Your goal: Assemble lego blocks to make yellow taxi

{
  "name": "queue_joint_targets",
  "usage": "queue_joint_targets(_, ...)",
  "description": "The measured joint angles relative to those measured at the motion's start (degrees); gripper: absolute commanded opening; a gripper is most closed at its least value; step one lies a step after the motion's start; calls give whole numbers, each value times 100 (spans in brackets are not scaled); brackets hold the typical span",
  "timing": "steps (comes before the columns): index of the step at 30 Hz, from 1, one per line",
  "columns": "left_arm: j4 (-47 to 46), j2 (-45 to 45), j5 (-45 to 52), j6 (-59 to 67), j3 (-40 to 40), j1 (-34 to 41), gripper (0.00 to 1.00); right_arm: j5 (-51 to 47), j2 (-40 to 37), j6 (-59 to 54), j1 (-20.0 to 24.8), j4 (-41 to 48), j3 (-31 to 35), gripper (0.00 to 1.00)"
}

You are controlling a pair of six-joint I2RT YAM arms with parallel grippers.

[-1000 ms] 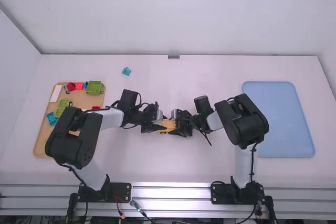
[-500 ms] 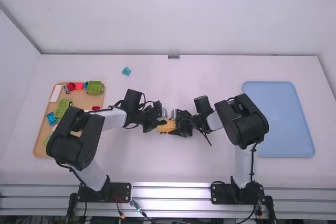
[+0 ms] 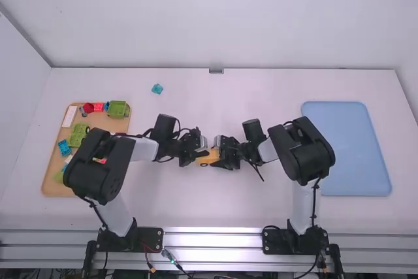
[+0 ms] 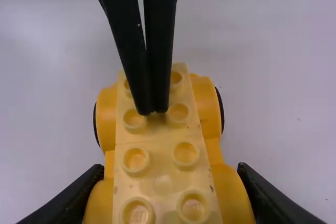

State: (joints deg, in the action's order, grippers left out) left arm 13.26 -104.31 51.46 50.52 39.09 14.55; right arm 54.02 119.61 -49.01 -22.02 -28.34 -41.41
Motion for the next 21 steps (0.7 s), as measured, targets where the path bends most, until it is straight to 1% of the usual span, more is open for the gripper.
queue_joint_targets(5, -4, -35, 122, 0, 24, -17, 2, 2, 0, -2, -15, 0, 0, 38)
queue_joint_targets(11, -507, 269, 55, -20, 72, -258, 2, 2, 0, -2, -55, 0, 0, 42)
queue_joint_targets(12, -553, 398, 17, -70, 94, -341, 19, 4, 0, 7, -52, -2, 0, 43)
queue_joint_targets(13, -592, 553, -31, -160, 136, -428, 41, 0, 0, 31, -52, -4, 0, 43)
queue_joint_targets(14, -614, 719, -70, -258, 184, -514, 54, -2, 0, 42, -55, -7, 0, 43)
queue_joint_targets(15, -625, 933, -129, -413, 249, -619, 99, -4, 0, 61, -52, -9, 0, 43)
queue_joint_targets(17, -632, 1384, -280, -807, 404, -817, 99, -28, 0, 81, -55, -13, 0, 45)
queue_joint_targets(19, -647, 1622, -393, -1139, 476, -925, 99, -42, 0, 83, -55, -15, 0, 46)
queue_joint_targets(21, -761, 1996, -739, -1838, 511, -1099, 99, -129, 0, 197, -59, -81, 0, 48)
